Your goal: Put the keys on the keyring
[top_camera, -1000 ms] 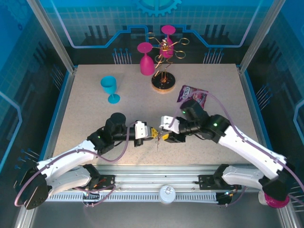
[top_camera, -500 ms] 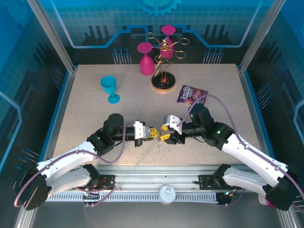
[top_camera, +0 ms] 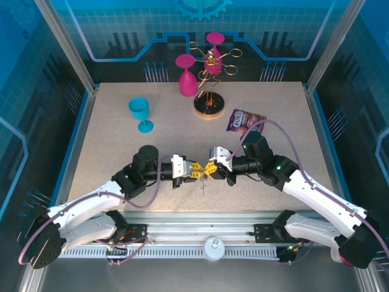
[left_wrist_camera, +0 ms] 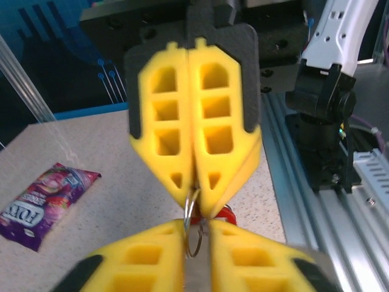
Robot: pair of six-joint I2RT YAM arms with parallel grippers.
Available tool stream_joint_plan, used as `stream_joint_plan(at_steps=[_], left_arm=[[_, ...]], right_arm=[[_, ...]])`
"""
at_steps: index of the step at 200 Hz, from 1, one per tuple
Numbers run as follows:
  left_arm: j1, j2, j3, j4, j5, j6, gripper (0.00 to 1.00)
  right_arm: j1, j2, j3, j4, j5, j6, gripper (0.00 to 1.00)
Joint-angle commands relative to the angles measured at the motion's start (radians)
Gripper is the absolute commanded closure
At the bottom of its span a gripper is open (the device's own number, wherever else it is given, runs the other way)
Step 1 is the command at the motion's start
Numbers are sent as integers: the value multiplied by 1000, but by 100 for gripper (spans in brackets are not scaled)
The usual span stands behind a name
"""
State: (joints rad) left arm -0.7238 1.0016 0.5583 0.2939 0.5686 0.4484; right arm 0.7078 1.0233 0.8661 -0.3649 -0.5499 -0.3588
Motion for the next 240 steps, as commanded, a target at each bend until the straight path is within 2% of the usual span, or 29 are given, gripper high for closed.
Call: stream_joint_plan(at_steps=[1, 27, 68, 97, 113, 143, 159, 176, 200, 240], left_arm=[[-3, 3, 17, -21, -15, 19, 78], [-3, 7, 23, -39, -23, 24, 78], [-3, 17, 34, -55, -29, 26, 82], [-2, 19, 35, -60, -23, 26, 87], [-3, 19, 40, -71, -15, 33, 100], [-2, 11, 38, -73, -12, 36, 100], [-3, 3, 29, -57, -15, 35, 100], [-3, -6, 18, -34, -12, 35, 100], [-3, -11, 8, -5, -8, 29, 100], [-3, -11, 2, 10, -4, 29, 100]], right_arm=[[14, 33, 100, -162, 54, -98, 100], [49, 83, 184, -297, 134, -170, 100], [106, 158, 266, -369, 195, -214, 100], [136, 209, 320, -430, 246, -247, 100], [146, 229, 349, -461, 260, -261, 100], [151, 231, 357, -456, 271, -246, 100], [128, 167, 303, -376, 257, -191, 70], [82, 80, 216, -276, 216, -113, 58], [60, 13, 124, -209, 196, -36, 55], [58, -9, 52, -115, 176, 41, 57]])
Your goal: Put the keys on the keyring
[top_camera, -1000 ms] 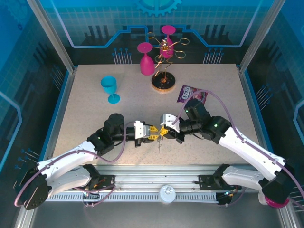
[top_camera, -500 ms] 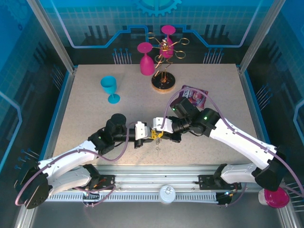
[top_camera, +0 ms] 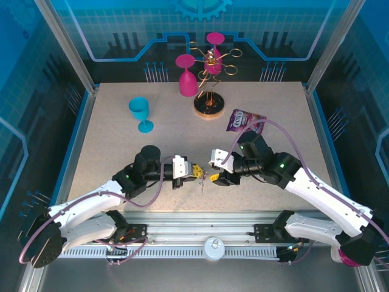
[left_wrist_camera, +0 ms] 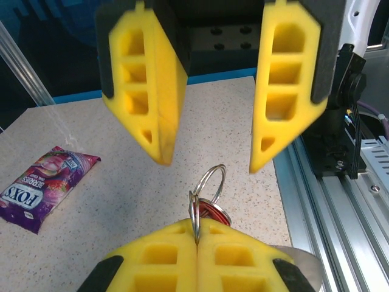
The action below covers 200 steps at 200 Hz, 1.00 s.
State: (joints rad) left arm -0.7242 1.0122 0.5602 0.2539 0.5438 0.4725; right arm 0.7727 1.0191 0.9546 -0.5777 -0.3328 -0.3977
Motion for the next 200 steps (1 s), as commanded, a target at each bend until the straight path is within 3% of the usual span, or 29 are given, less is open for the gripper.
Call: stream_joint_plan(at_steps=[1, 33, 100, 154, 200], left_arm=[[-2, -21, 0, 51, 21, 5, 100], [-2, -21, 0, 52, 18, 5, 100], [-2, -35, -11, 70, 22, 5, 100], [-1, -60, -49, 163, 111, -16, 100], [-2, -76, -56, 162, 85, 7, 100]], right_arm=[[-7, -5, -38, 100, -42, 82, 57], [-7, 6, -41, 127, -49, 100, 67], [-38, 13, -61, 122, -43, 119, 100], [-96, 120, -82, 166, -216, 142, 100], [-105, 157, -15, 139, -252, 141, 79]])
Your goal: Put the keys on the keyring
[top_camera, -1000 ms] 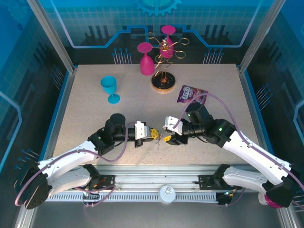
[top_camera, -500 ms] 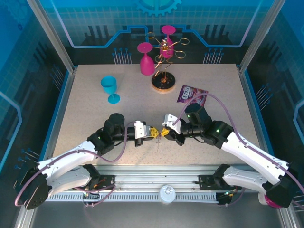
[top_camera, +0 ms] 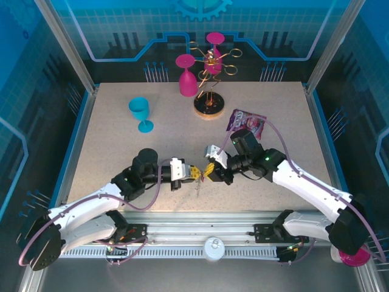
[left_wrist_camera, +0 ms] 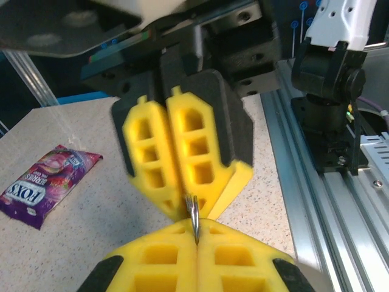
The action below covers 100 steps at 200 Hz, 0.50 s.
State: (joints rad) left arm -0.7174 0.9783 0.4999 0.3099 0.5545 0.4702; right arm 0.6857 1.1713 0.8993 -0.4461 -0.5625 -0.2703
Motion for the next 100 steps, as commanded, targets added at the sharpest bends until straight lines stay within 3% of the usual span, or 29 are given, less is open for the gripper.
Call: stream_joint_plan(at_steps=[1, 37, 100], left_arm=[[-8, -42, 4, 106, 73, 9, 100], [-9, -43, 0, 110, 55, 15, 100], [-10, -28, -18, 205, 36, -63, 100]], right_arm=[[-19, 4, 41, 7, -21, 15, 78], [-52, -96, -12, 48, -29, 46, 55], [-47, -249, -187, 201, -46, 99, 46]])
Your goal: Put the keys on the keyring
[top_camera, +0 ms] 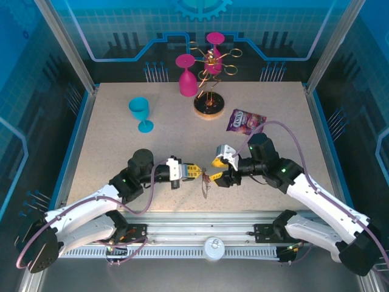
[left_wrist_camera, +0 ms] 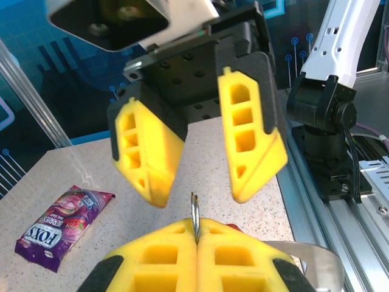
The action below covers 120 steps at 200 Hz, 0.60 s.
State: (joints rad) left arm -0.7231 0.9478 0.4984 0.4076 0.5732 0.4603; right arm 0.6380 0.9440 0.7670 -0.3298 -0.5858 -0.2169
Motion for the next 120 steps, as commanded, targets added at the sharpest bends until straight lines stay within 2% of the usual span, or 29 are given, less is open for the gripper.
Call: stream_joint_plan(at_steps=[1, 25, 82, 101, 120], left_arm=[[-4, 3, -18, 111, 19, -56, 100], [-2, 24, -22, 162, 31, -102, 100], [-1, 33, -18, 163, 36, -110, 100], [-1, 31, -18, 160, 36, -110, 100], [-1, 29, -17, 157, 36, -107, 100]], right_arm=[[2, -23, -57, 88, -21, 47, 46], [35, -33, -95, 146, 25, 58, 46], [72, 34, -115, 276, 12, 100, 48], [75, 38, -115, 286, 25, 95, 57], [74, 33, -109, 273, 40, 85, 74]])
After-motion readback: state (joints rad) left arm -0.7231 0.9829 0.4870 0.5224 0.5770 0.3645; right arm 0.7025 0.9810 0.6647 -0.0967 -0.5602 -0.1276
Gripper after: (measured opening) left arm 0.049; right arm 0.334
